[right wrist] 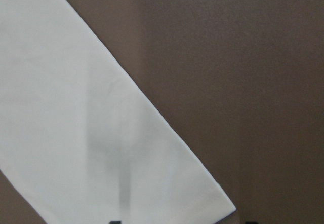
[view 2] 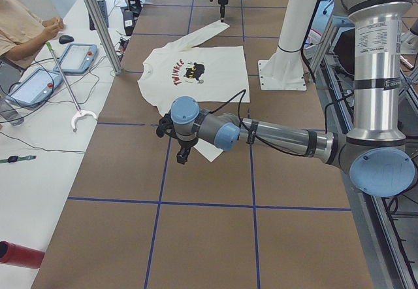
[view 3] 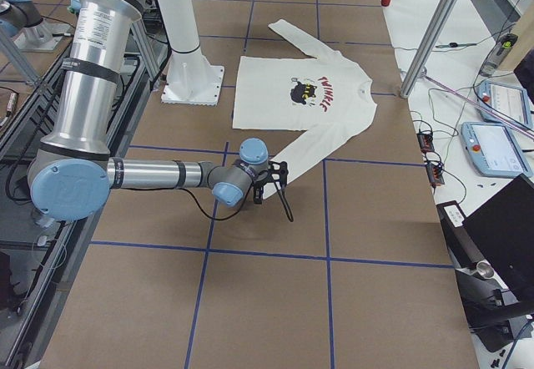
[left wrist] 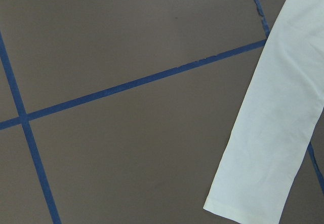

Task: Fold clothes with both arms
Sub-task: 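Move the right gripper to the cuff of the sleeve nearest it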

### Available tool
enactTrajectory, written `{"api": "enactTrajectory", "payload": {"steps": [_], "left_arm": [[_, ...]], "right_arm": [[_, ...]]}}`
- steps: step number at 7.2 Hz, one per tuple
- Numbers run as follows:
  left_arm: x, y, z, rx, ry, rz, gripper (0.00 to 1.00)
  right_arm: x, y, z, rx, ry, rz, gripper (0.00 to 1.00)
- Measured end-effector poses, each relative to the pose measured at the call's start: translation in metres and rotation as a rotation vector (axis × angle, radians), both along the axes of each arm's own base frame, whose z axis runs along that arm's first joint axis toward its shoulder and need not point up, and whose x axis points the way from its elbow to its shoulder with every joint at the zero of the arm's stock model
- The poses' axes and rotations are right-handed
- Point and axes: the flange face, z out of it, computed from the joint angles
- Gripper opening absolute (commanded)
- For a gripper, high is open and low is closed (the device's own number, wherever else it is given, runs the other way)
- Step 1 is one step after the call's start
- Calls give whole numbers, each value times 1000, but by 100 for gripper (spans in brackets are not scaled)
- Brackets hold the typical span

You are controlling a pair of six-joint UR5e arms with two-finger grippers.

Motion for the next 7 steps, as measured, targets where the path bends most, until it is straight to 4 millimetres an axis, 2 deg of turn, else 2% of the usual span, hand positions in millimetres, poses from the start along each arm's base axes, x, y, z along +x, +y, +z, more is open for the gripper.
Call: {"api": "enactTrajectory", "payload": {"steps": [1, 2, 3, 7], "left_arm": [[0, 0, 0, 0, 0, 0, 100], [0, 0, 0, 0, 0, 0, 100], [0, 0, 1, -1, -1, 0, 100], [0, 1, 3, -3, -2, 1, 100]], "right_arm": [[1, 1, 7, -15, 6, 5, 68], [2, 2, 12, -24, 14, 10, 37], [4, 2, 15, -27, 18, 15, 0], [12, -3, 12, -21, 13, 34, 0]]}}
